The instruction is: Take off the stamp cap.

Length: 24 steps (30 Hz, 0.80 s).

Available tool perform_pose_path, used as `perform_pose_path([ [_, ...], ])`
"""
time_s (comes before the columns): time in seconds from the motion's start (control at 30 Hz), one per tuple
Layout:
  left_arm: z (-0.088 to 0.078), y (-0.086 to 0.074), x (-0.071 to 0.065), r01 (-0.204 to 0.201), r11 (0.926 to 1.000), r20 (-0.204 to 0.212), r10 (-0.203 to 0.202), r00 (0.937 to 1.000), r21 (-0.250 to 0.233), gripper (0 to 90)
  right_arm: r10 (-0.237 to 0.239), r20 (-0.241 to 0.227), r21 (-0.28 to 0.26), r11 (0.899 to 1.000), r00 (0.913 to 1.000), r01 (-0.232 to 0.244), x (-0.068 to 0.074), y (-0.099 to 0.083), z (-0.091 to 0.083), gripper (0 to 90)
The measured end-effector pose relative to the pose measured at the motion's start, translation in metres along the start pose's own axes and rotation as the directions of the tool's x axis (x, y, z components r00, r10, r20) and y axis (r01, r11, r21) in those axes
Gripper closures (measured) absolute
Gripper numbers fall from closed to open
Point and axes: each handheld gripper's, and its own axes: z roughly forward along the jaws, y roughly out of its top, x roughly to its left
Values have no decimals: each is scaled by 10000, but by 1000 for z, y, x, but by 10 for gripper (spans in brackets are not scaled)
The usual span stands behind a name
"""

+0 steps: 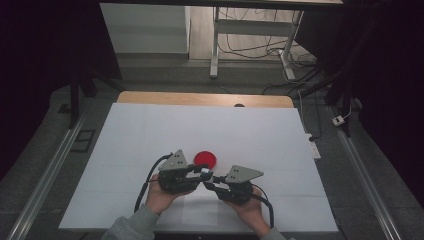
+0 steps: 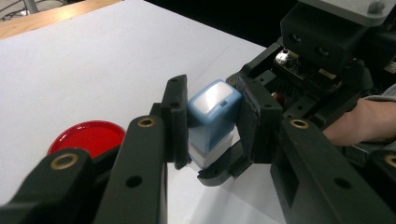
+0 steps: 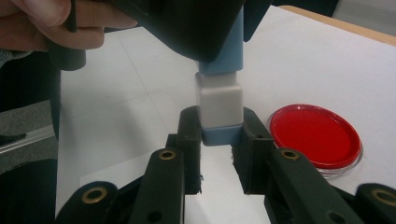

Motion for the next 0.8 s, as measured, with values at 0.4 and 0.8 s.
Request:
perform_pose_path([
  [0.4, 1, 0, -1, 32, 10000, 221, -31, 9997, -58, 660, -776, -301, 343, 9963, 9965, 786, -3, 3, -6, 741],
  [0.8, 0, 0, -2, -15, 9999, 132, 16, 9999, -123, 659, -282, 12, -98, 9996, 9996, 282, 1, -2, -4, 739],
])
